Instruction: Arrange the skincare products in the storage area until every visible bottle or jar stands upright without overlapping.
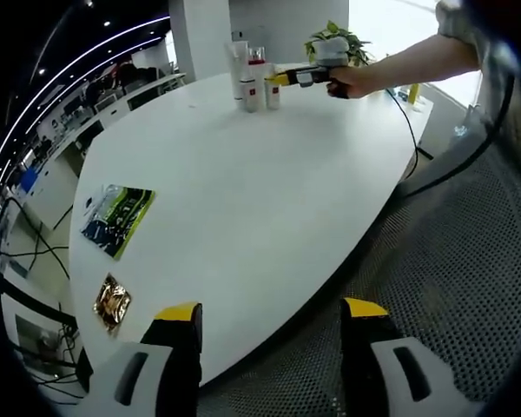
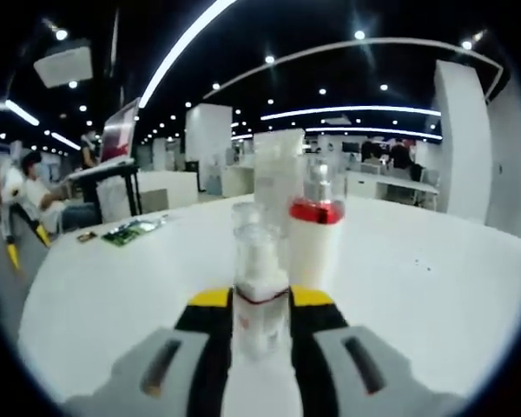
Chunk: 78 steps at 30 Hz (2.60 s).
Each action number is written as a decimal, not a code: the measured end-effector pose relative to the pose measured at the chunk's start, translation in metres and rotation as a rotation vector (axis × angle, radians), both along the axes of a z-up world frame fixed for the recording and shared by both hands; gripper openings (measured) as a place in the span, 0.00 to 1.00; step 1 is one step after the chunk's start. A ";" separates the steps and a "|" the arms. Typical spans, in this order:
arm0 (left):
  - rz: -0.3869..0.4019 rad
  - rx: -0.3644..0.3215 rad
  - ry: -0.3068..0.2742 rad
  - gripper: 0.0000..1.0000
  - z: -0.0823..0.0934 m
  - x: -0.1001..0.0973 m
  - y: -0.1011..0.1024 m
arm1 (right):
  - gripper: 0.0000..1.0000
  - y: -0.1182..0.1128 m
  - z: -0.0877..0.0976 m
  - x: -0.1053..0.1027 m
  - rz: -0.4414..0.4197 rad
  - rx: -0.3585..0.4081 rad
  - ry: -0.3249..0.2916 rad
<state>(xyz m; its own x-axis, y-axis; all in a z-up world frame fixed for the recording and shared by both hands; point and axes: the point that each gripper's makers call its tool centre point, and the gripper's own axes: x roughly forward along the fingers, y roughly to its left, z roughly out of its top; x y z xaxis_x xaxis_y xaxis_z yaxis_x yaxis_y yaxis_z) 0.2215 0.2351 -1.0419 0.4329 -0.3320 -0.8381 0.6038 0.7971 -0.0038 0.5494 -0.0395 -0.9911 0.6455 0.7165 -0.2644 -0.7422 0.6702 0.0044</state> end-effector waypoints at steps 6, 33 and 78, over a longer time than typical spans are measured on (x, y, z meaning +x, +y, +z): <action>-0.002 0.000 0.002 0.66 0.000 0.000 0.000 | 0.30 -0.005 -0.016 -0.005 -0.056 -0.014 0.113; 0.002 -0.002 0.017 0.63 -0.002 -0.002 0.000 | 0.22 -0.009 -0.016 0.008 -0.249 -0.042 0.294; 0.002 0.003 0.018 0.63 -0.002 -0.002 0.001 | 0.33 -0.019 -0.015 0.017 -0.223 -0.123 0.305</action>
<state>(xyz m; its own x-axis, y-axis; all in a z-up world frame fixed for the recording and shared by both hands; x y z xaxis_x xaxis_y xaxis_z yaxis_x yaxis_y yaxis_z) 0.2194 0.2358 -1.0441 0.4188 -0.3286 -0.8466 0.6019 0.7985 -0.0122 0.5668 -0.0585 -1.0062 0.6599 0.5188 -0.5435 -0.5557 0.8238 0.1115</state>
